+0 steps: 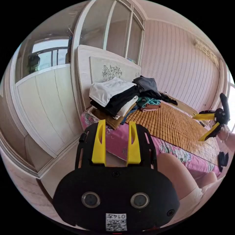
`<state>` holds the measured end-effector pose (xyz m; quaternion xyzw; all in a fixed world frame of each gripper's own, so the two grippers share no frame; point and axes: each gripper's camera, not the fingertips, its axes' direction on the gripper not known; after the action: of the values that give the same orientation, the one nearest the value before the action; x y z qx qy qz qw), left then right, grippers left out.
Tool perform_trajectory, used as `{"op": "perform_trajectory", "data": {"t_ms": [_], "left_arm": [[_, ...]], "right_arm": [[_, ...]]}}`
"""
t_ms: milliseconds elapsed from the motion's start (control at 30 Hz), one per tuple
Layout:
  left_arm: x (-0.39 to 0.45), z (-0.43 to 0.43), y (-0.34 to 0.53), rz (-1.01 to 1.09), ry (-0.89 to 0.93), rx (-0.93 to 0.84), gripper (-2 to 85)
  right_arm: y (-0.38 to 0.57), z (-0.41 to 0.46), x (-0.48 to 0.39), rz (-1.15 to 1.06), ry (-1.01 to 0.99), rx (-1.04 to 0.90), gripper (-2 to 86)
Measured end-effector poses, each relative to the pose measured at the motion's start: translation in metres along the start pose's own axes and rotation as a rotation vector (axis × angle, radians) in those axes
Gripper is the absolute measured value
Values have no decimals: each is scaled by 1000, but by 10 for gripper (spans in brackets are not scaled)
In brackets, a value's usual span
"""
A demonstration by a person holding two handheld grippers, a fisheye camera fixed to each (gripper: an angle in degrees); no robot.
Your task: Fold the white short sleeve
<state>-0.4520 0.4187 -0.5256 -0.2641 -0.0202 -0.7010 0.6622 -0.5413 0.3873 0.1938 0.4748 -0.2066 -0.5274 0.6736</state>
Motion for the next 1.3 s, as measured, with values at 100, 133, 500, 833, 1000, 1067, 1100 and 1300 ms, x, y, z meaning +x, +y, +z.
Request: {"op": "perform_trajectory", "data": {"t_ms": [100, 133, 500, 833, 1000, 1067, 1100, 1300], "left_arm": [[-49, 22, -37, -89, 59, -5, 129], [-66, 32, -55, -116, 61, -15, 124], [-164, 125, -161, -305, 115, -96, 133], [-137, 82, -197, -72, 63, -14, 10], [-101, 31, -223, 72, 51, 113, -1], [-87, 17, -232, 103, 73, 144, -4], [-76, 8, -238, 127, 101, 148, -5], [42, -51, -219, 397, 481, 138, -7]], "right_arm": [[-65, 20, 37, -19, 25, 39, 234], [-91, 30, 53, -9, 21, 50, 225], [-311, 144, 144, 1, -140, 9, 169], [-364, 174, 165, 193, -52, 73, 8], [-357, 151, 191, 176, -113, 67, -7], [-350, 139, 201, 209, -181, 110, -6], [-344, 130, 206, 203, -250, 138, -3], [-263, 68, 209, 181, -330, 263, 57]]}}
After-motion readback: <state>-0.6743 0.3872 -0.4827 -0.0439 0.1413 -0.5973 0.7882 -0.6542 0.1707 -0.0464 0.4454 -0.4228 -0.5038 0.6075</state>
